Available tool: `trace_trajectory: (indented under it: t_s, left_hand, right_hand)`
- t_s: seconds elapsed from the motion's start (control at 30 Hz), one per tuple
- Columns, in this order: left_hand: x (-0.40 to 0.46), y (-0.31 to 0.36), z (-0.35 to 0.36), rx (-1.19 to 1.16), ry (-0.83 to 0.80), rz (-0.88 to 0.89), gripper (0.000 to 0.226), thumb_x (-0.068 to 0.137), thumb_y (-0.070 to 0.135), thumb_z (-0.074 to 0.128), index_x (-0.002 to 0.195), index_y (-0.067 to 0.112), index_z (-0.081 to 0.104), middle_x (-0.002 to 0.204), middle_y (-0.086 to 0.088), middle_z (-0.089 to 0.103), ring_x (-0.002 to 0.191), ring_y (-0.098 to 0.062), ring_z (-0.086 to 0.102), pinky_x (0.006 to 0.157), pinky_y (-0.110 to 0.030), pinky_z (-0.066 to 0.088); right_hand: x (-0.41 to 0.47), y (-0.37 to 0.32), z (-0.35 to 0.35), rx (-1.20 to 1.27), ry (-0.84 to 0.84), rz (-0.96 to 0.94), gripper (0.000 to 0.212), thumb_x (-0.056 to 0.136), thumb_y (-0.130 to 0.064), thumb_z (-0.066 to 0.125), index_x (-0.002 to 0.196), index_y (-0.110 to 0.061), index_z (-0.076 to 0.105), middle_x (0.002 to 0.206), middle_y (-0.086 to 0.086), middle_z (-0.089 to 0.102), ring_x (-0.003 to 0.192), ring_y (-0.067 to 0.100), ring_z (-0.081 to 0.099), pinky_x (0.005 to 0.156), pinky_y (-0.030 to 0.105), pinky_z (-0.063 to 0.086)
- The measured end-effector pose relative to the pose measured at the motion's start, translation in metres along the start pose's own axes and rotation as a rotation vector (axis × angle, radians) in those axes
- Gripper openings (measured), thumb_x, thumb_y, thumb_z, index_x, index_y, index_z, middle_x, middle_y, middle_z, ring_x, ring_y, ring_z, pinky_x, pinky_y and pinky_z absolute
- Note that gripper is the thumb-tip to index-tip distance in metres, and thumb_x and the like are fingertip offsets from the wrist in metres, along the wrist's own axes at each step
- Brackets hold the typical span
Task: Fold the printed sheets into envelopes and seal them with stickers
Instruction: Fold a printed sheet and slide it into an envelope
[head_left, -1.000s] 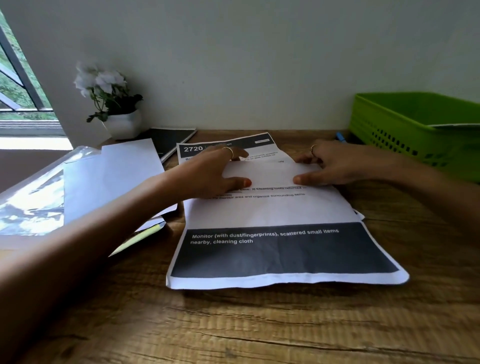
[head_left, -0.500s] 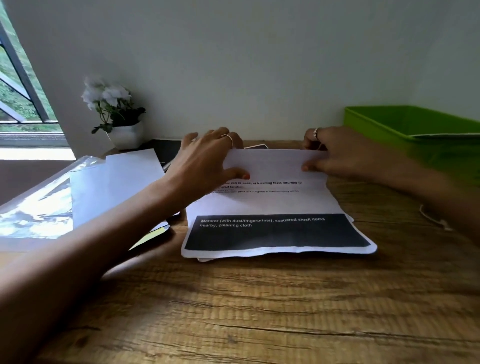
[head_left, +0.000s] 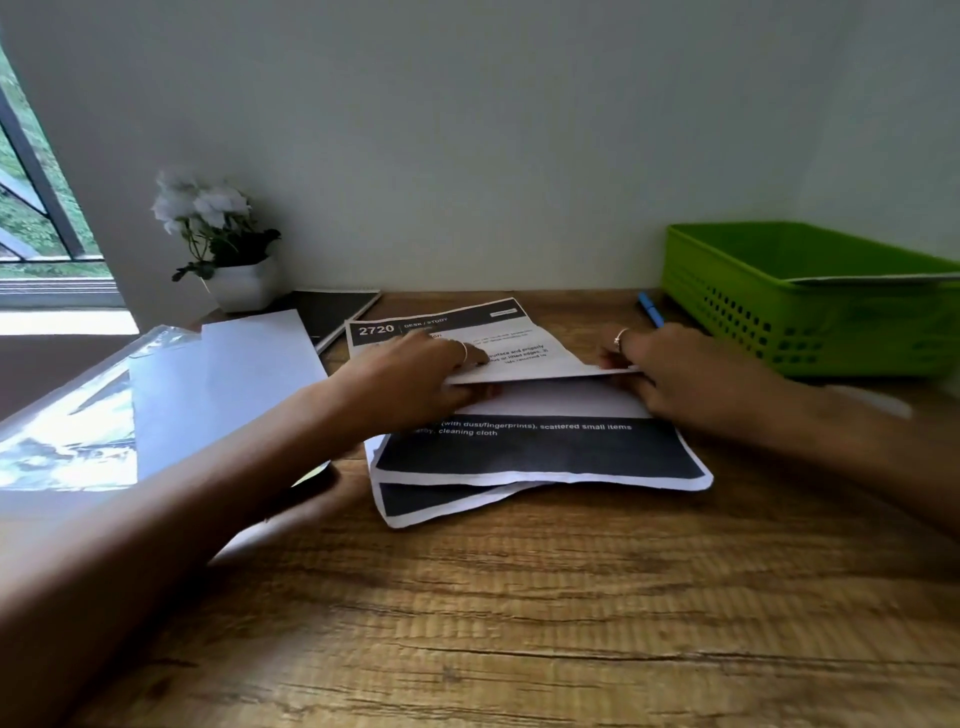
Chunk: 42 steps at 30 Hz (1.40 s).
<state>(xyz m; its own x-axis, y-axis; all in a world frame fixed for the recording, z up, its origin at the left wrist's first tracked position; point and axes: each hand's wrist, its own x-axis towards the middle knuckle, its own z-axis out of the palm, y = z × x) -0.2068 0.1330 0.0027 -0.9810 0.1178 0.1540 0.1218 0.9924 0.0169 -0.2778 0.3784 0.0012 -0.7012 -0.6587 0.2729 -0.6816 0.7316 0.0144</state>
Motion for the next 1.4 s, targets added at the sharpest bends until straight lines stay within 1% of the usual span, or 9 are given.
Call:
trace_trajectory:
  t_s: [0.13, 0.27, 0.33, 0.43, 0.57, 0.67, 1.0, 1.2, 1.4]
  left_hand:
    - [-0.004, 0.012, -0.005, -0.001, -0.157, -0.063, 0.089, 0.068, 0.08, 0.014, 0.143, 0.035, 0.03, 0.149, 0.001, 0.037, 0.132, -0.024, 0.04, 0.105, -0.04, 0.035]
    - [-0.005, 0.018, -0.006, -0.037, -0.215, -0.079, 0.08, 0.081, 0.072, 0.013, 0.148, 0.029, 0.02, 0.153, -0.001, 0.028, 0.137, -0.023, 0.033, 0.112, -0.042, 0.027]
    - [-0.005, 0.019, -0.003, -0.031, -0.228, -0.049, 0.071, 0.089, 0.064, 0.019, 0.149, 0.026, 0.014, 0.156, 0.001, 0.02, 0.14, -0.021, 0.026, 0.115, -0.04, 0.021]
    - [-0.005, 0.019, 0.0, -0.038, -0.223, 0.001, 0.063, 0.095, 0.056, 0.02, 0.149, 0.027, 0.009, 0.157, 0.005, 0.007, 0.144, -0.016, 0.014, 0.118, -0.037, 0.011]
    - [-0.003, 0.022, 0.003, -0.072, -0.265, 0.022, 0.058, 0.099, 0.046, 0.021, 0.15, 0.024, 0.004, 0.158, 0.004, -0.001, 0.145, -0.011, 0.002, 0.115, -0.029, 0.002]
    - [-0.004, 0.025, 0.005, -0.099, -0.292, 0.013, 0.057, 0.1, 0.045, 0.019, 0.15, 0.023, 0.002, 0.158, 0.003, -0.004, 0.144, -0.011, -0.002, 0.115, -0.03, 0.0]
    - [-0.003, 0.029, 0.015, -0.106, -0.17, -0.009, 0.055, 0.099, 0.047, 0.017, 0.15, 0.03, 0.006, 0.157, 0.012, -0.001, 0.143, -0.007, -0.006, 0.117, -0.044, -0.002]
    - [-0.004, 0.029, 0.017, -0.176, -0.088, -0.015, 0.05, 0.1, 0.041, 0.021, 0.147, 0.025, 0.021, 0.156, 0.008, 0.017, 0.143, -0.008, 0.011, 0.118, -0.037, 0.009]
    - [-0.006, 0.034, 0.018, -0.202, -0.034, -0.033, 0.049, 0.099, 0.04, 0.031, 0.145, 0.024, 0.03, 0.154, 0.003, 0.024, 0.141, -0.015, 0.023, 0.114, -0.031, 0.018]
  right_hand:
    - [-0.004, -0.007, -0.001, -0.045, -0.076, -0.013, 0.022, 0.097, -0.03, 0.042, 0.115, -0.021, 0.05, 0.099, 0.013, 0.062, 0.09, 0.031, 0.059, 0.074, 0.039, 0.049]
    - [-0.01, -0.013, -0.005, -0.06, -0.093, -0.037, 0.037, 0.096, -0.045, 0.036, 0.128, -0.029, 0.045, 0.082, 0.0, 0.053, 0.074, 0.018, 0.048, 0.067, 0.03, 0.04]
    - [-0.01, -0.014, -0.003, -0.06, -0.114, -0.032, 0.042, 0.096, -0.046, 0.035, 0.135, -0.031, 0.042, 0.098, 0.003, 0.06, 0.087, 0.02, 0.055, 0.072, 0.028, 0.04]
    - [-0.007, -0.013, 0.0, 0.022, -0.185, -0.045, 0.048, 0.095, -0.048, 0.033, 0.14, -0.03, 0.039, 0.137, 0.002, 0.051, 0.12, 0.02, 0.051, 0.098, 0.032, 0.041]
    - [-0.008, -0.012, 0.0, 0.058, -0.273, -0.067, 0.054, 0.096, -0.048, 0.029, 0.145, -0.027, 0.032, 0.151, -0.002, 0.035, 0.136, 0.014, 0.035, 0.113, 0.028, 0.026]
    - [-0.008, -0.015, 0.0, 0.091, -0.311, -0.092, 0.054, 0.097, -0.046, 0.029, 0.148, -0.029, 0.022, 0.157, -0.01, 0.018, 0.141, 0.006, 0.021, 0.11, 0.015, 0.012]
    - [0.011, -0.044, 0.004, 0.15, -0.344, -0.097, 0.059, 0.099, -0.045, 0.025, 0.151, -0.022, 0.009, 0.159, -0.004, 0.002, 0.145, 0.008, 0.004, 0.115, 0.022, 0.002]
    - [0.012, -0.056, 0.011, 0.177, -0.434, -0.05, 0.059, 0.1, -0.045, 0.02, 0.15, -0.024, -0.002, 0.159, -0.001, -0.008, 0.145, 0.01, -0.007, 0.119, 0.036, 0.001]
    - [0.012, -0.061, 0.005, 0.216, -0.432, -0.046, 0.056, 0.101, -0.041, 0.02, 0.15, -0.025, 0.0, 0.159, -0.004, -0.002, 0.145, 0.008, -0.002, 0.119, 0.035, 0.003]
